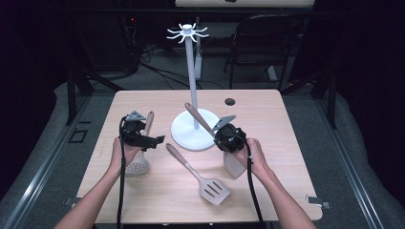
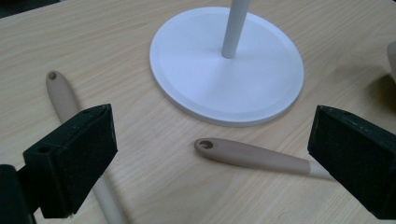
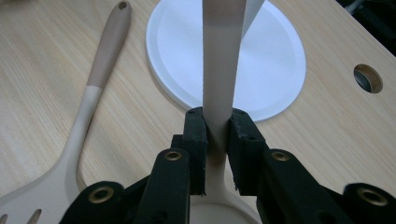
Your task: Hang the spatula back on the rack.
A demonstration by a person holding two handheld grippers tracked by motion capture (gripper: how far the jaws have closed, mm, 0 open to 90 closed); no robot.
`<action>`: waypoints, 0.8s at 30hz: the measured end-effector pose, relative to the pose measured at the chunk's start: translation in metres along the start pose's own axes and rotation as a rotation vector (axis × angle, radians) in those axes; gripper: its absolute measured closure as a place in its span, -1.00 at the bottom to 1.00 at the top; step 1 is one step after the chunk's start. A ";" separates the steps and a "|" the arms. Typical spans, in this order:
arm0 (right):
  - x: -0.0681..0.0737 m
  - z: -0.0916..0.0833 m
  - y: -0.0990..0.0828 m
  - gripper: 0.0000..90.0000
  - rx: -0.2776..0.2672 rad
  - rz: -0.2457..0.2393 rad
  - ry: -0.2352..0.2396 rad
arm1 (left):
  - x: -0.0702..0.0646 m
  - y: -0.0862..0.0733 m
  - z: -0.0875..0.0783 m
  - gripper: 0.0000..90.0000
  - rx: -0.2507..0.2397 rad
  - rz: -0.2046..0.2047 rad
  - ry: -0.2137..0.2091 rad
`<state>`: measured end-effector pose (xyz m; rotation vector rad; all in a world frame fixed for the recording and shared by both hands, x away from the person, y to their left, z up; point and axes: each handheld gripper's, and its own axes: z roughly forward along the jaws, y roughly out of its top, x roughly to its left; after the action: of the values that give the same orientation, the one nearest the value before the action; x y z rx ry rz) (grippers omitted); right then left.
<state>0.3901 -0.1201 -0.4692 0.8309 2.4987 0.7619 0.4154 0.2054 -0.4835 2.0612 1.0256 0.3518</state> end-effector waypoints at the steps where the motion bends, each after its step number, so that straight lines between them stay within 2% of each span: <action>1: 0.000 0.001 0.001 0.75 0.007 -0.010 -0.002 | -0.001 0.000 0.001 -0.98 -0.002 -0.002 -0.005; 7: 0.001 0.003 0.007 0.75 0.013 -0.019 -0.005 | -0.009 0.004 0.005 -0.97 -0.007 0.010 -0.030; 8: 0.002 0.004 0.008 0.75 0.004 -0.017 -0.001 | -0.012 0.006 0.006 -0.97 -0.022 0.012 -0.052; 11: 0.003 0.005 0.011 0.75 0.007 -0.020 0.004 | -0.016 0.010 0.007 -0.98 -0.040 0.005 -0.083; 18: 0.006 0.009 0.020 0.75 -0.004 -0.022 0.013 | -0.030 0.018 0.014 -0.94 -0.051 0.039 -0.107; 24: 0.010 0.011 0.025 0.75 -0.010 -0.024 0.014 | -0.041 0.025 0.021 -0.91 -0.056 0.046 -0.136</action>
<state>0.3985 -0.0929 -0.4643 0.7937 2.5110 0.7738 0.4147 0.1540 -0.4746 2.0311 0.8784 0.2565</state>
